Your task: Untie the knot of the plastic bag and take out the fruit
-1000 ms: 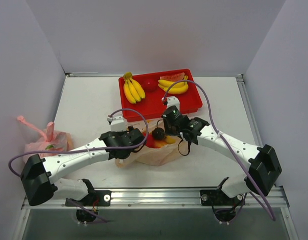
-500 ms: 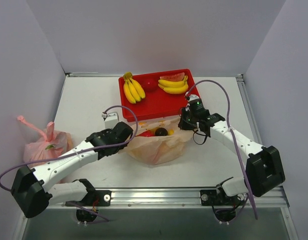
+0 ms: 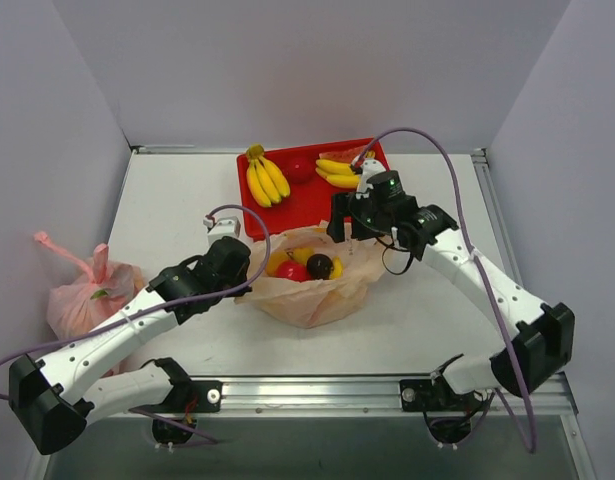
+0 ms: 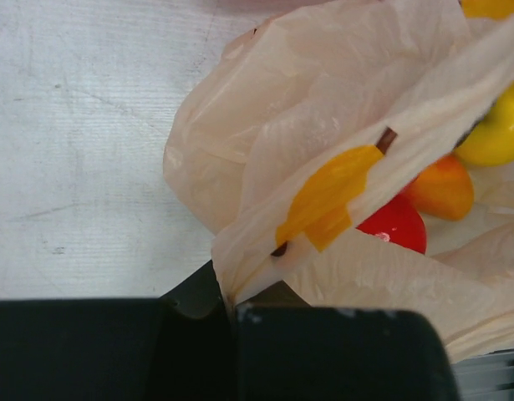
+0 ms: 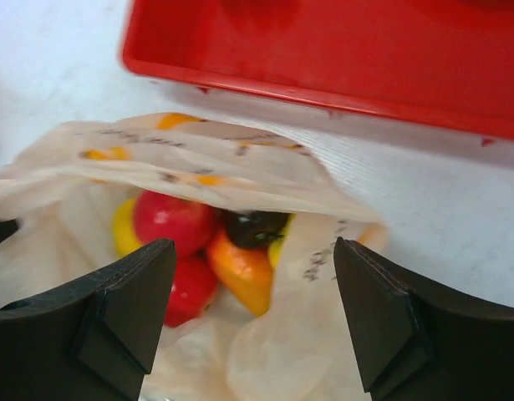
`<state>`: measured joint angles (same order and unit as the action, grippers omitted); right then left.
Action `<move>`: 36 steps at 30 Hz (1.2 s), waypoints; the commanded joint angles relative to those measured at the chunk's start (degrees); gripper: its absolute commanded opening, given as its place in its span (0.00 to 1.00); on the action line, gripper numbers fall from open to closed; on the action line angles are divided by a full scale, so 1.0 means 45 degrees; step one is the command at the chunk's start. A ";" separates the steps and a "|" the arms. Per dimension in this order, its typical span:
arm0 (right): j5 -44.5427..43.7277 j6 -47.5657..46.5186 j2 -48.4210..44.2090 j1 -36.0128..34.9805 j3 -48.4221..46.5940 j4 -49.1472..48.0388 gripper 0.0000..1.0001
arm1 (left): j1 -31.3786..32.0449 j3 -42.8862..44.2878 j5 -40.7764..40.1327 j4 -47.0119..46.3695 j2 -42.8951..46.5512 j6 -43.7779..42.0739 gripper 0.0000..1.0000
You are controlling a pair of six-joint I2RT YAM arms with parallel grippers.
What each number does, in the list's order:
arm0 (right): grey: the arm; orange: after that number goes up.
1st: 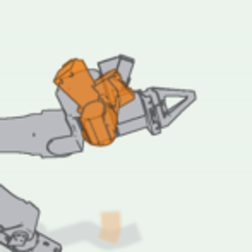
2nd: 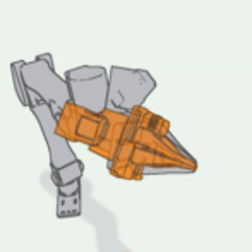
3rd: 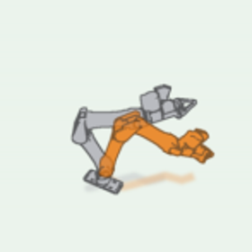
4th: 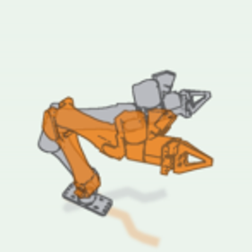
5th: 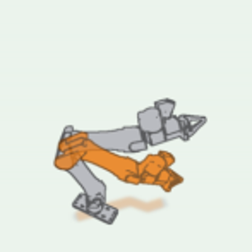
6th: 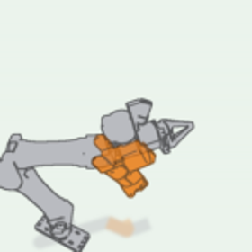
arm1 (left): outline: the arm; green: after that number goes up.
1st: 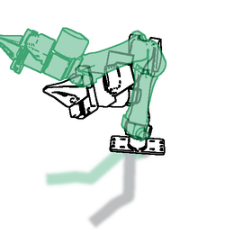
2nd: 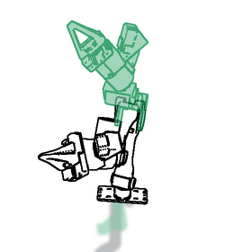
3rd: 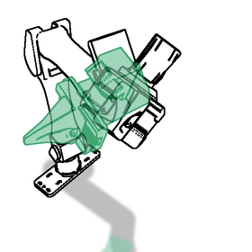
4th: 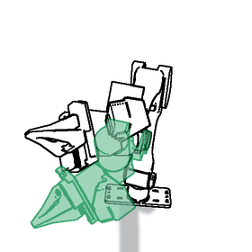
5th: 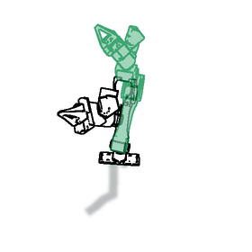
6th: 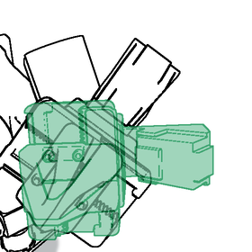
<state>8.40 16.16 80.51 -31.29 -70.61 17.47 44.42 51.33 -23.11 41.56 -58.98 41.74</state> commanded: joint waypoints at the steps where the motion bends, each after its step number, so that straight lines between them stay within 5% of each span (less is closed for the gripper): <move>1: -0.0890 -0.0662 -0.1209 -0.1053 -0.1007 0.1583 0.77 | -0.0067 0.0663 0.0391 0.0217 -0.0057 0.0470 0.00; 8: -0.1224 -0.0681 -0.1876 -0.2675 -0.0386 0.1761 0.74 | -0.0067 0.0605 0.0175 0.0393 -0.0115 0.0881 0.00; 18: 0.0515 -0.1657 -0.1544 -0.2793 0.4087 0.2873 0.52 | -0.0087 -0.0097 0.0585 0.0783 -0.0194 0.0999 0.00; 29: -0.0635 -0.0019 0.0761 -0.1778 0.4187 0.4202 0.56 | -0.0786 -0.0761 0.1015 0.2500 -0.0527 0.0649 0.00; 36: -0.1691 -0.0446 -0.1380 -0.2635 0.3661 0.3639 0.63 | -0.1278 -0.1622 0.2458 0.1411 0.0235 0.0628 0.00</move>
<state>5.28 15.09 81.34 -40.34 -50.78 31.94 39.11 44.23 -15.33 49.45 -59.90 45.34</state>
